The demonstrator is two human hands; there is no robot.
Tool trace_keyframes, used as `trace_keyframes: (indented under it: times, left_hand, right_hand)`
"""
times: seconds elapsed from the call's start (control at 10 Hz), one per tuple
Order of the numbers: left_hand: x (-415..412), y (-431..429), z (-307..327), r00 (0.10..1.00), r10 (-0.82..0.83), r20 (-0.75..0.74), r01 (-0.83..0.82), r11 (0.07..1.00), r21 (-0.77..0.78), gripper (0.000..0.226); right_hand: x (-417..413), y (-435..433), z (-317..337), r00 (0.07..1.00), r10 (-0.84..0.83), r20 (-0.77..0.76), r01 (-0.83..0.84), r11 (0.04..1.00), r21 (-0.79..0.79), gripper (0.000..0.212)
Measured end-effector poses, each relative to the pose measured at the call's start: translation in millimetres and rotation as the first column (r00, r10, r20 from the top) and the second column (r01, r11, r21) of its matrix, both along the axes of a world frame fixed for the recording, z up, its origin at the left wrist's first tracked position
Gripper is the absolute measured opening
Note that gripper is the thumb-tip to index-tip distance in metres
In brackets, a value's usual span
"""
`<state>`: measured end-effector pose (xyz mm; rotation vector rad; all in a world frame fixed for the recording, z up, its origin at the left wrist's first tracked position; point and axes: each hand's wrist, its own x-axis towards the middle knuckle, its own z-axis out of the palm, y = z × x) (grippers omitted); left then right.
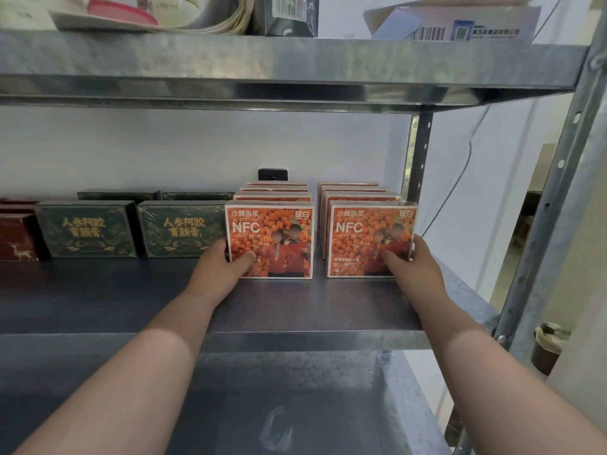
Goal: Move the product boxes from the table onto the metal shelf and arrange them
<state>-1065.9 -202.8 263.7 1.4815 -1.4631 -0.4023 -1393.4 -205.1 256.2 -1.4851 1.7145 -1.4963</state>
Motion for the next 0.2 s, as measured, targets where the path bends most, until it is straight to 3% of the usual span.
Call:
trace_keyframes:
  times: [0.1,0.2]
  left_hand:
    - [-1.0,2.3,2.6,0.998,0.028,-0.057,-0.027,1.0,0.007,0.017]
    - [21.3,12.5,-4.7,0.893,0.127,-0.432,-0.149,0.989,-0.018,0.011]
  right_hand:
    - [-0.9,2.9,4.9,0.998,-0.024,0.057,0.025,1.0,-0.013,0.043]
    - [-4.2,24.1,2.1,0.988,-0.152,0.013,0.148,0.936,-0.32,0.04]
